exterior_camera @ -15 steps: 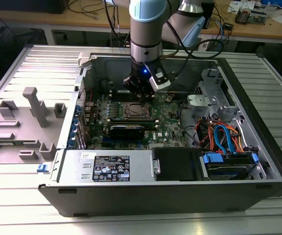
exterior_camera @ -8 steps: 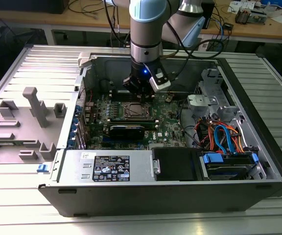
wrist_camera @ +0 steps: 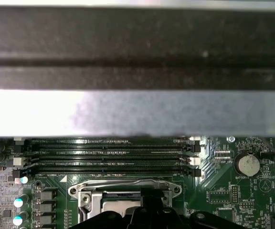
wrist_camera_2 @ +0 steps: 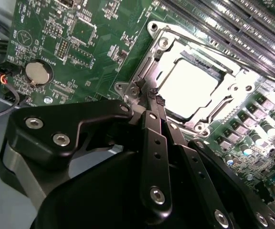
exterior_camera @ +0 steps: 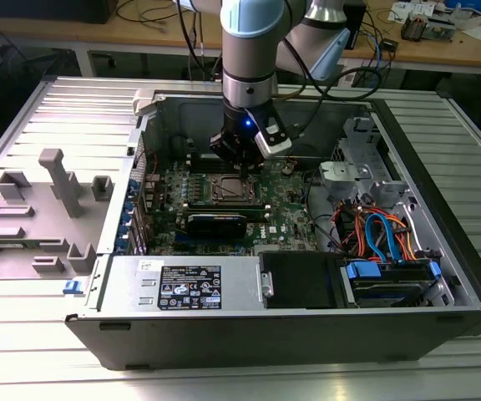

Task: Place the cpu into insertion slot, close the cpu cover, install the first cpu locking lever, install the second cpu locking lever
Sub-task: 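Install the second cpu locking lever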

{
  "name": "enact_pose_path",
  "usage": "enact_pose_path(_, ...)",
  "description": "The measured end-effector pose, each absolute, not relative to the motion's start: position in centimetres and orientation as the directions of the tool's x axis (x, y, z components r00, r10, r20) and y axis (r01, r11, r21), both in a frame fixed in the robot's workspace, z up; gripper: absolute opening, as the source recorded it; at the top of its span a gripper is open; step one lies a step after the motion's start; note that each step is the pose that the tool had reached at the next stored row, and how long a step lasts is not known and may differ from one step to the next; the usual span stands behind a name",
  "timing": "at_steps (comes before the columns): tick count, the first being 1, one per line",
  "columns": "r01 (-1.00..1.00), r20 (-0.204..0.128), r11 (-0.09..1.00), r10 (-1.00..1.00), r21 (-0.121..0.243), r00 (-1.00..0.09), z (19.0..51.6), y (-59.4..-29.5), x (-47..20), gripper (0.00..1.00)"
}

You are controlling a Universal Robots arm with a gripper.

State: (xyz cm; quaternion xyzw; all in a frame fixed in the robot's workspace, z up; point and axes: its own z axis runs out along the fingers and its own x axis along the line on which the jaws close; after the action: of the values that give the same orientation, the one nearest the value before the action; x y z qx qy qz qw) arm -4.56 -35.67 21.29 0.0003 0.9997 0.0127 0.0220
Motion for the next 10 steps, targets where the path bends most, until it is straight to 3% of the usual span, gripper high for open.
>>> enact_pose_path(10, 0.000, -0.044, 1.000, 0.001, 0.020, -0.999, 21.29, -35.88, -4.57, 0.11)
